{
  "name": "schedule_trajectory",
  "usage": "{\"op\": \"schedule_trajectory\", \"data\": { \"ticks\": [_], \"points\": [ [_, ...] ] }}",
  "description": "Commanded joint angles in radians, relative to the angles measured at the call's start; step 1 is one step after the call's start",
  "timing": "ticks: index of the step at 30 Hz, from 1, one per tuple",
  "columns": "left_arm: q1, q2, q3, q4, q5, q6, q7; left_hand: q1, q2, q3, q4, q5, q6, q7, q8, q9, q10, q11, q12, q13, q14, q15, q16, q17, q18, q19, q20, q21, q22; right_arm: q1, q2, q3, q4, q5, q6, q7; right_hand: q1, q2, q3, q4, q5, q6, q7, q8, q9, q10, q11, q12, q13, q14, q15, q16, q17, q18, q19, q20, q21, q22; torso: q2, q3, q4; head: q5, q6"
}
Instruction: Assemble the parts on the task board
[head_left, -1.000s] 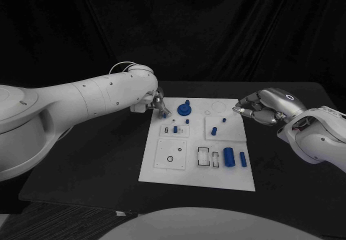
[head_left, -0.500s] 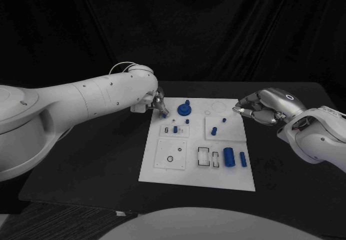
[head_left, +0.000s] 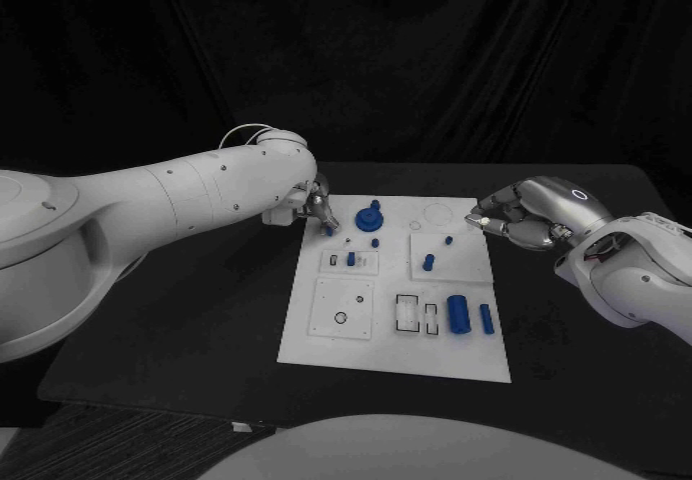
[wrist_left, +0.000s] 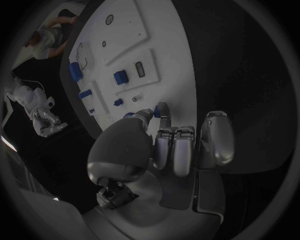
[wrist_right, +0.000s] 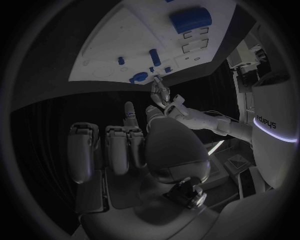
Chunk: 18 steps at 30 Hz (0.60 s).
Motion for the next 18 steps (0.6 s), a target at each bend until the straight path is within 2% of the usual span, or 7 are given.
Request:
{"op": "schedule_trajectory", "data": {
  "ticks": [1, 3, 4, 6, 11, 14, 18],
  "points": [
    [-0.002, 0.002, 0.001, 0.000, 0.001, -0.009, 0.021, 0.004, -0.005, 0.029, -0.002, 0.056, -0.010, 0.001, 0.010, 0.019, 0.104, -0.011, 0.003, 0.263, 0.107, -0.008, 0.003, 0.263, 0.005, -0.001, -0.009, 0.005, 0.176, -0.002, 0.001, 0.001, 0.000, -0.002, 0.010, -0.017, 0.006, 0.000, 0.003, 0.002, 0.004, 0.000, 0.006, -0.005, -0.001, 0.104, 0.009, 0.001, 0.262, 0.096, 0.007, -0.004, 0.207, -0.003, 0.065, 0.008, -0.003, 0.236, 0.000, 0.0000, 0.0001, 0.001, 0.000],
    [-0.002, 0.002, 0.001, -0.001, 0.001, -0.009, 0.022, 0.003, -0.005, 0.037, -0.002, 0.073, -0.011, 0.001, 0.010, 0.022, 0.104, -0.011, 0.003, 0.263, 0.107, -0.008, 0.003, 0.263, 0.005, -0.001, -0.010, 0.004, 0.175, -0.003, 0.001, 0.001, -0.001, -0.002, 0.012, -0.018, 0.006, 0.000, 0.003, 0.002, 0.004, 0.000, 0.006, -0.005, -0.001, 0.104, 0.009, 0.001, 0.262, 0.096, 0.007, -0.004, 0.207, -0.003, 0.065, 0.008, -0.003, 0.236, 0.000, -0.0001, -0.0001, 0.002, 0.000],
    [-0.002, 0.002, 0.001, -0.001, 0.001, -0.008, 0.023, 0.008, -0.008, 0.063, -0.006, 0.127, -0.012, 0.000, 0.011, 0.028, 0.104, -0.013, 0.003, 0.263, 0.107, -0.009, 0.003, 0.263, 0.005, -0.001, -0.012, 0.005, 0.176, -0.003, 0.001, 0.001, -0.001, -0.002, 0.012, -0.018, 0.004, 0.001, 0.003, 0.003, 0.002, 0.000, 0.007, -0.005, -0.001, 0.104, 0.009, 0.001, 0.262, 0.096, 0.008, -0.005, 0.205, -0.003, 0.065, 0.008, -0.004, 0.236, 0.000, -0.0001, 0.0000, 0.002, 0.000],
    [-0.003, 0.002, 0.001, -0.001, 0.001, -0.007, 0.023, 0.010, -0.019, 0.119, -0.017, 0.179, -0.013, 0.000, 0.010, 0.038, 0.104, -0.013, 0.003, 0.263, 0.107, -0.010, 0.003, 0.263, 0.005, -0.001, -0.014, 0.005, 0.176, -0.003, 0.001, 0.001, -0.001, -0.002, 0.013, -0.018, 0.004, 0.001, 0.003, 0.003, 0.002, 0.000, 0.007, -0.005, -0.001, 0.104, 0.009, 0.001, 0.262, 0.096, 0.008, -0.005, 0.205, -0.003, 0.065, 0.008, -0.004, 0.236, -0.001, 0.0000, -0.0001, 0.002, 0.000],
    [-0.003, -0.001, 0.001, 0.002, 0.001, -0.007, 0.026, 0.015, -0.054, 0.254, -0.064, 0.218, -0.016, 0.002, 0.003, 0.048, 0.104, -0.014, 0.003, 0.263, 0.107, -0.010, 0.003, 0.263, 0.005, -0.002, -0.014, 0.005, 0.176, -0.003, 0.002, 0.001, -0.002, -0.002, 0.015, -0.019, 0.004, 0.001, 0.003, 0.003, 0.002, 0.000, 0.007, -0.005, -0.001, 0.104, 0.009, 0.001, 0.262, 0.096, 0.008, -0.005, 0.205, -0.003, 0.065, 0.008, -0.004, 0.236, 0.000, -0.0001, 0.0001, 0.002, 0.000],
    [-0.003, -0.005, 0.001, 0.006, 0.001, -0.014, 0.027, 0.005, -0.068, 0.331, -0.099, 0.218, -0.014, 0.005, 0.004, 0.057, 0.104, -0.012, 0.003, 0.263, 0.107, -0.010, 0.003, 0.263, 0.005, -0.002, -0.013, 0.007, 0.176, -0.003, 0.002, 0.001, -0.002, -0.002, 0.016, -0.019, 0.004, 0.001, 0.003, 0.003, 0.002, 0.000, 0.007, -0.005, -0.001, 0.104, 0.009, 0.001, 0.262, 0.096, 0.008, -0.005, 0.205, -0.003, 0.065, 0.008, -0.004, 0.236, 0.000, 0.0000, 0.0000, 0.004, 0.000],
    [-0.003, -0.011, 0.001, 0.013, 0.001, -0.027, 0.028, -0.002, -0.072, 0.360, -0.119, 0.209, -0.014, 0.006, 0.004, 0.062, 0.104, -0.011, 0.003, 0.263, 0.107, -0.010, 0.003, 0.263, 0.005, -0.001, -0.012, 0.008, 0.176, -0.003, 0.001, 0.001, -0.002, -0.002, 0.015, -0.019, 0.004, 0.001, 0.003, 0.003, 0.002, 0.000, 0.007, -0.005, -0.001, 0.104, 0.009, 0.001, 0.262, 0.096, 0.008, -0.005, 0.205, -0.003, 0.065, 0.008, -0.004, 0.236, 0.000, 0.0001, 0.0001, 0.003, 0.000]
  ]
}}
